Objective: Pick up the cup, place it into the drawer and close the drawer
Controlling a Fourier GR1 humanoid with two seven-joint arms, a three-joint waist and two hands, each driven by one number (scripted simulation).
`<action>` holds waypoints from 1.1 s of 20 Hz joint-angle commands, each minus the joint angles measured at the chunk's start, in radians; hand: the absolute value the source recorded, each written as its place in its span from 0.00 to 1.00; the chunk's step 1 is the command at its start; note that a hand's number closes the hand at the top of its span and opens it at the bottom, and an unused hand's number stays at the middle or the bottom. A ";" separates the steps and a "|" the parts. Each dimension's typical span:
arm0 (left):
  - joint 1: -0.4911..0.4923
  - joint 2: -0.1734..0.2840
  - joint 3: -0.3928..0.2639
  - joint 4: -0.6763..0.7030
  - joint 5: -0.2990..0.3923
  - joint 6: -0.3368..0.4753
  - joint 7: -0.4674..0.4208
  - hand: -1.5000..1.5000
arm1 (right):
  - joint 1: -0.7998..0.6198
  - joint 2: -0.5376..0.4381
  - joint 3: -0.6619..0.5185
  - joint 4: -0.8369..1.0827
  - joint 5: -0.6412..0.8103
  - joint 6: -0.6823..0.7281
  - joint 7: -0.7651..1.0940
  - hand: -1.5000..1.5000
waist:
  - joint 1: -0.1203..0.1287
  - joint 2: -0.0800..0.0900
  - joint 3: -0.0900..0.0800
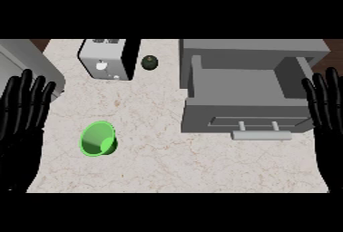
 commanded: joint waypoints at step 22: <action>-0.016 0.004 -0.013 0.132 0.353 -0.277 0.042 0.00 | 0.010 0.010 -0.014 -0.049 -0.155 0.054 0.205 0.00 | 0.007 0.020 0.041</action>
